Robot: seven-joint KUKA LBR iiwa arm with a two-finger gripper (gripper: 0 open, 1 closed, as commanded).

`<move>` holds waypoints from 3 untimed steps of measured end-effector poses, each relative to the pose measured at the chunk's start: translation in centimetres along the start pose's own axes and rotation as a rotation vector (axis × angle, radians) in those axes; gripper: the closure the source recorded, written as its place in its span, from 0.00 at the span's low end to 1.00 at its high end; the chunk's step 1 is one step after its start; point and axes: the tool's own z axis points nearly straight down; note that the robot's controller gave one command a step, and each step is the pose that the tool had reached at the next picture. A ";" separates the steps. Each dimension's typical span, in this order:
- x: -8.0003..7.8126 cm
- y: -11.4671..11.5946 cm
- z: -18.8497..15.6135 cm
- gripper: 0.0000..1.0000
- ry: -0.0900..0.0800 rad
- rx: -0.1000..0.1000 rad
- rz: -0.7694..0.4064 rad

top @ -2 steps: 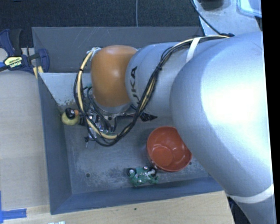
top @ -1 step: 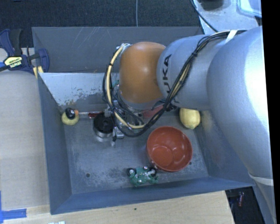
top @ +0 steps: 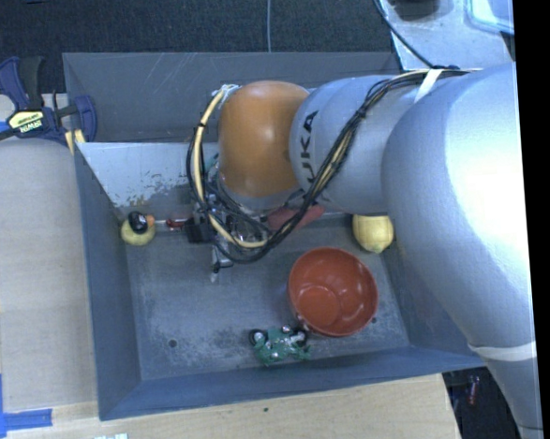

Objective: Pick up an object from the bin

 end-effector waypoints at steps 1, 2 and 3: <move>0.1 -3.8 -0.2 1.00 -0.016 0.001 0.170; 0.1 -3.8 -0.2 1.00 -0.016 0.001 0.170; 0.2 -3.8 -0.5 1.00 -0.016 0.001 0.170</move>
Offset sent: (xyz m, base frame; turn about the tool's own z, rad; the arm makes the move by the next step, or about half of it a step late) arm 0.0000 0.0000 0.0000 0.0000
